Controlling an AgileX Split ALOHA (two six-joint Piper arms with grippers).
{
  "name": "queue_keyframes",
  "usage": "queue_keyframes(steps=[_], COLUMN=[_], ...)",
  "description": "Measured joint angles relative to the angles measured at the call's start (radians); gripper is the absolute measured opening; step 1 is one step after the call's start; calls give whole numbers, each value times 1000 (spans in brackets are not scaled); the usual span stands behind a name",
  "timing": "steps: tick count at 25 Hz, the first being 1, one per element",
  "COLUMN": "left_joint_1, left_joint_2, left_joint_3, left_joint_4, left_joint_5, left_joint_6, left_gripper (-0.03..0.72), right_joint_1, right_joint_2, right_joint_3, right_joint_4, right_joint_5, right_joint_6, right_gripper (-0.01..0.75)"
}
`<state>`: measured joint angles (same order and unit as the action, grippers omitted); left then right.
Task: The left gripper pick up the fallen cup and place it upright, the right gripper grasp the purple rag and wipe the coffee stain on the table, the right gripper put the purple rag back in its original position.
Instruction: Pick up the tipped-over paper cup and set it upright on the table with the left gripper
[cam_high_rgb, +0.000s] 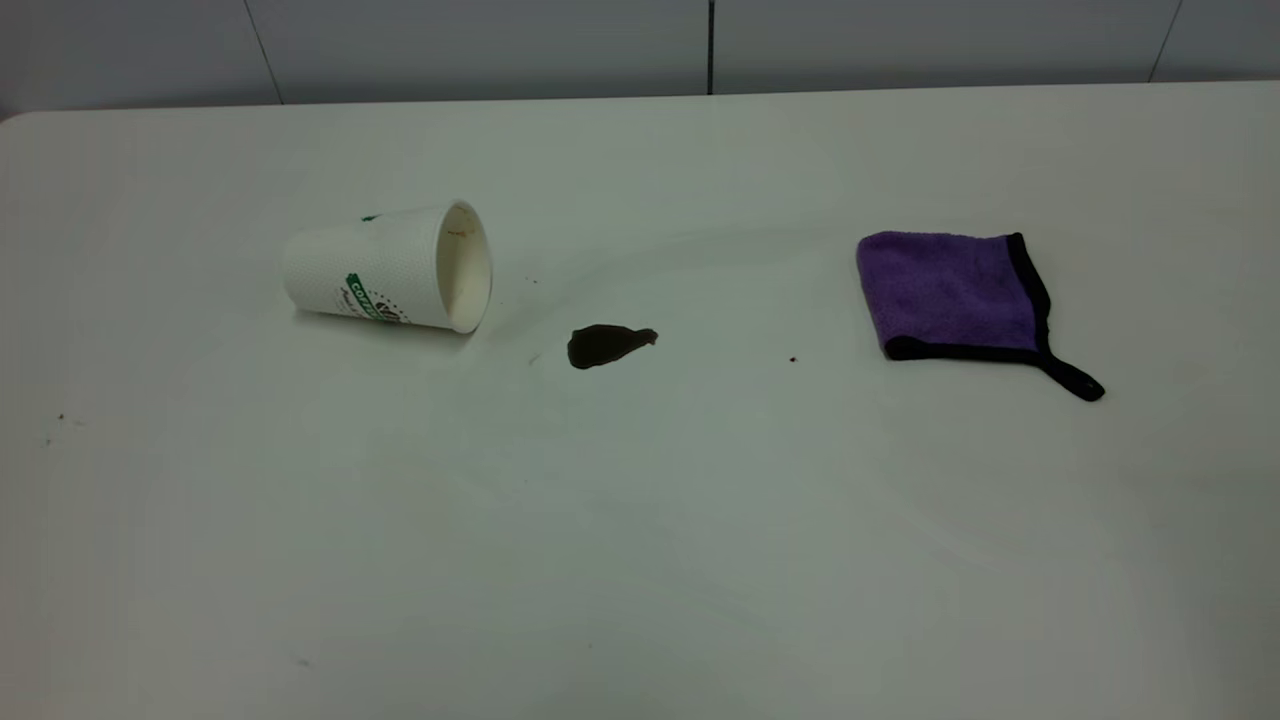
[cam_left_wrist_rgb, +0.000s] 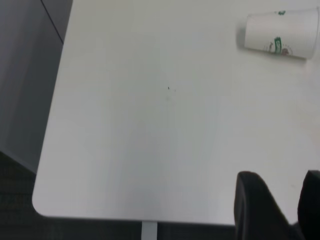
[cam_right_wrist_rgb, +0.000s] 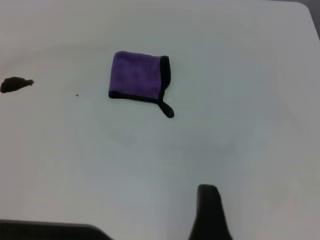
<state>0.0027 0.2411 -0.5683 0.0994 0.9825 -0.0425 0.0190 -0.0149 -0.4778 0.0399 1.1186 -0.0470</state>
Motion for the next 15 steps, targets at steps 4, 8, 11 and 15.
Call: queue_keyframes(steps=[4,8,11,15], left_joint_1=[0,-1,-20,-108], left_joint_2=[281,553,727,947], left_joint_3=[-89,-223,-307,-383], left_joint_4=[7,-11,-13,9], left_joint_5=[-175,-228,-248,-330], left_joint_6=[-1,42,63,53], left_gripper=[311,508,656,718], right_joint_1=[0,0,0,0], right_joint_2=[0,0,0,0], right_joint_3=[0,0,0,0], right_joint_4=[0,0,0,0], right_joint_5=[0,0,0,0], right_joint_6=[0,0,0,0], right_gripper=[586,586,586,586])
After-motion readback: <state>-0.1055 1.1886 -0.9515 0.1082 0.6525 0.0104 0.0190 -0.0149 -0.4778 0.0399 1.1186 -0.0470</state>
